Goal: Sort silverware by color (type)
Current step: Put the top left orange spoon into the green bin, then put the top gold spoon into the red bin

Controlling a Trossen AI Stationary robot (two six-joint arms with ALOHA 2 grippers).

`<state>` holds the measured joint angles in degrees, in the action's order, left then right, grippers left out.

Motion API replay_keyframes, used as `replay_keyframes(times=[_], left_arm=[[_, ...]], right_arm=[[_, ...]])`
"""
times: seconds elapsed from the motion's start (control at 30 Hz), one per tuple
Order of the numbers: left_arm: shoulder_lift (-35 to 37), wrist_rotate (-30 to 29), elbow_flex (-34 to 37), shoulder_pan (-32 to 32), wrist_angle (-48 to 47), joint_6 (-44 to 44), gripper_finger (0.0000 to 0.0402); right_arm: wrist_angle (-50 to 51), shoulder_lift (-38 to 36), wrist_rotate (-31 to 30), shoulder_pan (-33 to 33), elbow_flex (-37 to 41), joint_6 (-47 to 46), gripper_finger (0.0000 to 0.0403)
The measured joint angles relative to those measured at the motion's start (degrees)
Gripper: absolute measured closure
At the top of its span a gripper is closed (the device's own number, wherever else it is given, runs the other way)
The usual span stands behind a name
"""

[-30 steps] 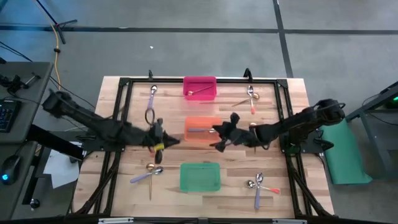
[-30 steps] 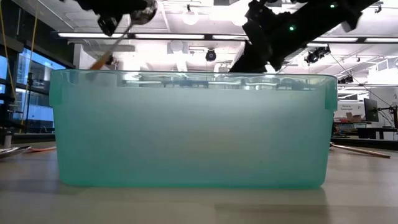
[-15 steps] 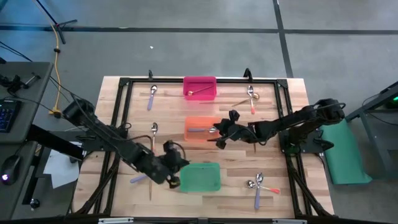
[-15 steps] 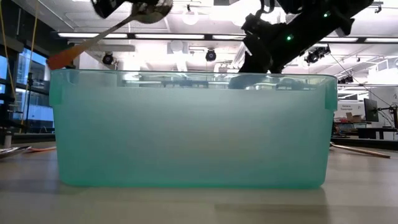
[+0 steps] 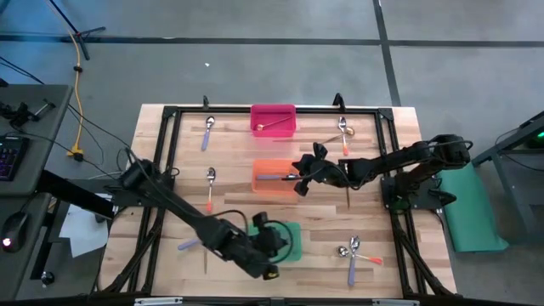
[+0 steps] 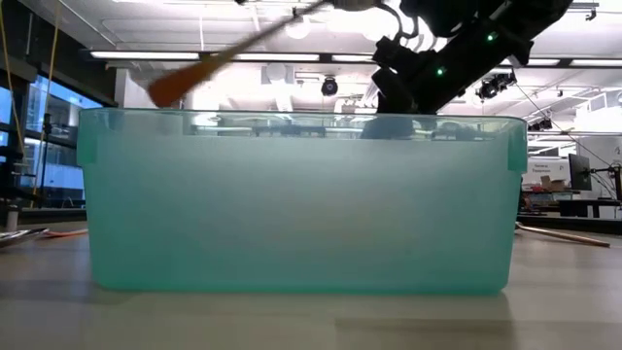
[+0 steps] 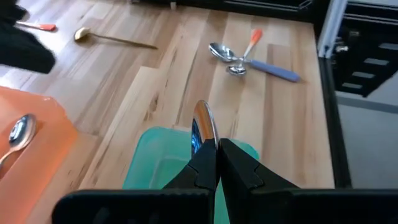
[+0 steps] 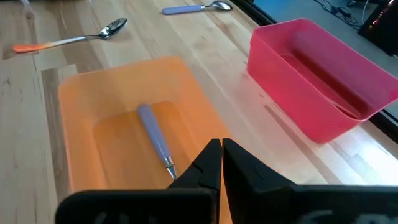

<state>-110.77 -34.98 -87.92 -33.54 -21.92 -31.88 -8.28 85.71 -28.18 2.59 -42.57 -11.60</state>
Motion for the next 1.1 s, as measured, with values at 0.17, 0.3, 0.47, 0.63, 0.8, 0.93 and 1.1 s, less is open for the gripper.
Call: replay_keyframes(times=[0.17,0.3,0.47,0.63,0.8,0.93,1.1], left_arm=[[-4.29,-0.55,-3.98,1.41,-0.94,-0.04,0.0401],[-6.07,-0.64,-4.02,2.67,-2.95,-2.11,0.0401],[-7.95,-1.57,-4.02,3.38,-7.17,-4.39,0.0401],[-9.73,0.29,-4.02,3.25,-6.50,-4.53,0.0401],[-10.91,1.51,-3.98,3.28,-6.24,-4.71,0.0394],[-11.18,2.96,-3.98,3.32,-6.39,-3.99,0.0367],[-10.72,2.94,-3.98,3.28,-6.72,-0.62,0.0337]], right_arm=[[0.42,0.00,0.02,0.00,0.00,0.07,0.0403],[1.65,0.00,0.10,0.00,0.00,0.09,0.0403],[3.01,0.00,0.14,0.00,0.00,-0.38,0.0403],[3.04,0.00,0.13,0.00,0.00,-0.35,0.0403],[3.36,0.00,0.10,0.00,0.00,0.27,0.0403],[3.51,0.00,0.01,0.02,0.00,1.31,0.0403],[3.87,0.00,0.01,-0.11,0.00,3.15,0.0403]])
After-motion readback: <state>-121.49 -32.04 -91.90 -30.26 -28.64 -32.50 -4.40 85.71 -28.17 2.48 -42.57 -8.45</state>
